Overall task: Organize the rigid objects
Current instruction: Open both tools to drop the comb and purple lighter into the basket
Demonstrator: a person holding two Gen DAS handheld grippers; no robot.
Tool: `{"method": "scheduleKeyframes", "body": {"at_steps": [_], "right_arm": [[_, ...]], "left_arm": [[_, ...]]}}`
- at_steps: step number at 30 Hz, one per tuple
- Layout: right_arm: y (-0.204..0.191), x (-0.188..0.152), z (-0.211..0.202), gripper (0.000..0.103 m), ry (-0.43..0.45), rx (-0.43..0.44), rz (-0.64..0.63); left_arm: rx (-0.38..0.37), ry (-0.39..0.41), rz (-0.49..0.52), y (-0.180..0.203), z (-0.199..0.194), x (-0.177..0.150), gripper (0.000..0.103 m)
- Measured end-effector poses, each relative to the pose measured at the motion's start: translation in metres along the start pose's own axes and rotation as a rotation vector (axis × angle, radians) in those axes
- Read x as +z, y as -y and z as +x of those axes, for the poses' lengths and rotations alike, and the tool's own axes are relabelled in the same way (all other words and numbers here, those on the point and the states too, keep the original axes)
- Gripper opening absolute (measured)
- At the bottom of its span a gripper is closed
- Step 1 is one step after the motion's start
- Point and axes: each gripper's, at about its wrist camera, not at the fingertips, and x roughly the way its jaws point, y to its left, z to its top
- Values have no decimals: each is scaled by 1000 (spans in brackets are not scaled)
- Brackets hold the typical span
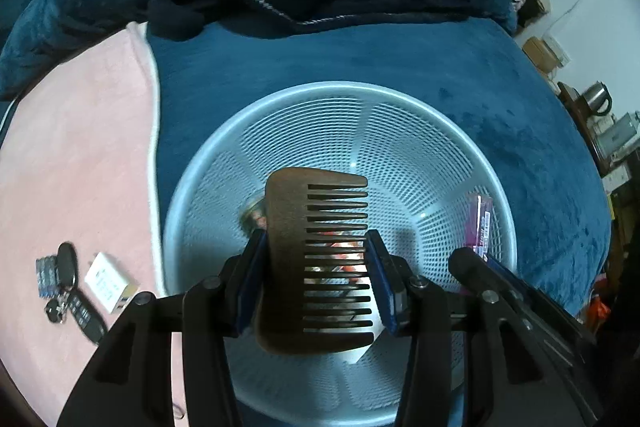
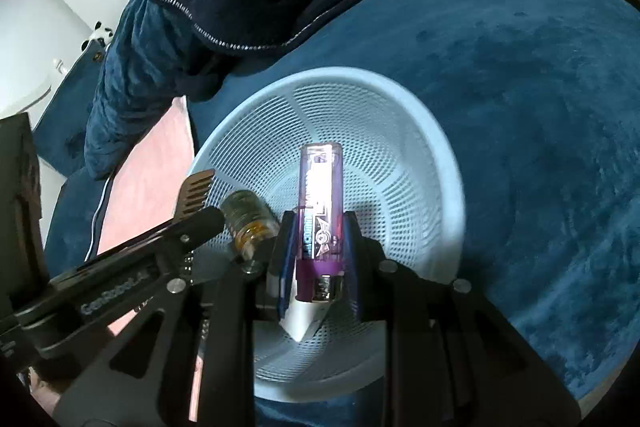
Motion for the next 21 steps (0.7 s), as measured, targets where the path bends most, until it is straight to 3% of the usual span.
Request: {"method": "scheduleKeyframes", "body": {"at_steps": [10, 11, 12, 15, 18, 20, 21], "right_arm": [[12, 5, 3, 25, 15, 1, 15], [12, 5, 1, 25, 26, 2, 15], [11, 6, 1, 25, 30, -2, 9], [6, 7, -2, 29, 44, -21, -15], [3, 6, -7, 54, 57, -24, -30], [1, 5, -9, 77, 61, -5, -29], [0, 5, -10, 80, 61, 1, -29]], "left_arm": [[-39, -5, 20, 19, 21, 19, 50], [-42, -5, 14, 20, 21, 19, 53], [-48, -10, 6, 19, 21, 20, 66], [-49, 9, -25, 11, 12, 19, 90], [-27, 36, -34, 2, -1, 17, 95], [3, 56, -42, -5, -11, 15, 102], [16, 67, -46, -10, -16, 13, 102]]}}
